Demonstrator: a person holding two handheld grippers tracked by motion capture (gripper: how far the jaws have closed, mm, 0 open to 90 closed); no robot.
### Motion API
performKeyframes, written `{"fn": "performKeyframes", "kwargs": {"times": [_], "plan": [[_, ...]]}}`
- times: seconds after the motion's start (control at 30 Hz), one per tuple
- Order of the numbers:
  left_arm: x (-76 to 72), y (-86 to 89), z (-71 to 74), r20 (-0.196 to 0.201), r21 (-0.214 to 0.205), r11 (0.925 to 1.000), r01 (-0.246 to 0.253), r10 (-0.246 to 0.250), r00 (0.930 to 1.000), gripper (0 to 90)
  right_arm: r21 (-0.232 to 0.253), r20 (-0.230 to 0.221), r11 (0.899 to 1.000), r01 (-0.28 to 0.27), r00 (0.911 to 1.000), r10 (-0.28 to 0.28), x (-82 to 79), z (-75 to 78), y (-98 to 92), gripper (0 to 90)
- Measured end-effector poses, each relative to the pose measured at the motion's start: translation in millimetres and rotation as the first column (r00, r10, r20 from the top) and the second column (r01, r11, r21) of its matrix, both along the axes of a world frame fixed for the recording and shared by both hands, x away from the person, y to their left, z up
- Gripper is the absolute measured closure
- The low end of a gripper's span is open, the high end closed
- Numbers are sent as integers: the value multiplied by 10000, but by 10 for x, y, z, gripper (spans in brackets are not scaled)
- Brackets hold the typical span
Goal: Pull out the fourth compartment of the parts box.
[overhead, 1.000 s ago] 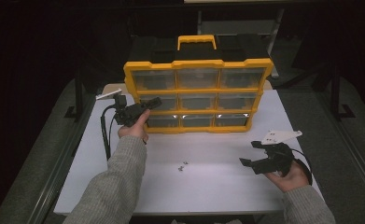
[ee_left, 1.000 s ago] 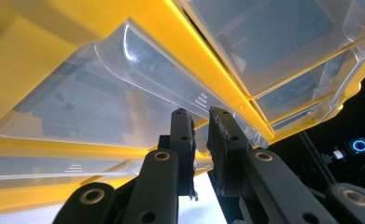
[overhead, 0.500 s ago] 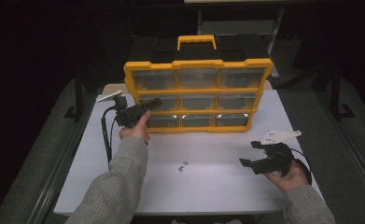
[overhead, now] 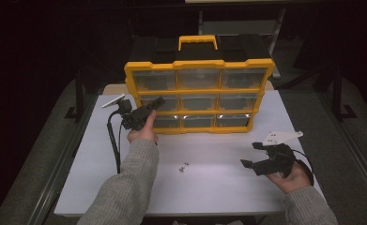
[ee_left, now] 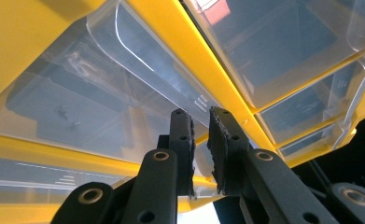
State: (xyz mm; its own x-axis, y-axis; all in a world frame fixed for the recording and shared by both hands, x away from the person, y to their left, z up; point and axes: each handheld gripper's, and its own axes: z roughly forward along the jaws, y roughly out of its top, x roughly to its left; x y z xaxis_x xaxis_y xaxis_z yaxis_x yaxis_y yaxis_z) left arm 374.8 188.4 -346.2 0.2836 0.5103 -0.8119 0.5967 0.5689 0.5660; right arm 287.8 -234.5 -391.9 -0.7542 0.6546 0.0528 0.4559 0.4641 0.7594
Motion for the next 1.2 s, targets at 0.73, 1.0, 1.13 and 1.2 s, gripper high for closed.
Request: {"fn": "performKeyframes", "kwargs": {"times": [0.73, 1.0, 1.13, 1.2], "plan": [[-36, 29, -18, -20, -183, 9997, 165, -165, 9999, 847, 8, -36, 10000, -49, 10000, 50, 9, -3, 20, 200], [-37, 38, -20, 39, -176, 9996, 241, -240, 9997, 848, 30, -45, 10000, -41, 10000, 41, 15, -8, 19, 198], [-39, 42, -23, 56, -170, 9995, 263, -262, 9996, 848, 34, -49, 10000, -17, 10000, 18, 14, -8, 18, 198], [-40, 42, -21, 66, -178, 9995, 278, -277, 9996, 849, 38, -53, 10000, -6, 10000, 7, 14, -9, 17, 197]]}}
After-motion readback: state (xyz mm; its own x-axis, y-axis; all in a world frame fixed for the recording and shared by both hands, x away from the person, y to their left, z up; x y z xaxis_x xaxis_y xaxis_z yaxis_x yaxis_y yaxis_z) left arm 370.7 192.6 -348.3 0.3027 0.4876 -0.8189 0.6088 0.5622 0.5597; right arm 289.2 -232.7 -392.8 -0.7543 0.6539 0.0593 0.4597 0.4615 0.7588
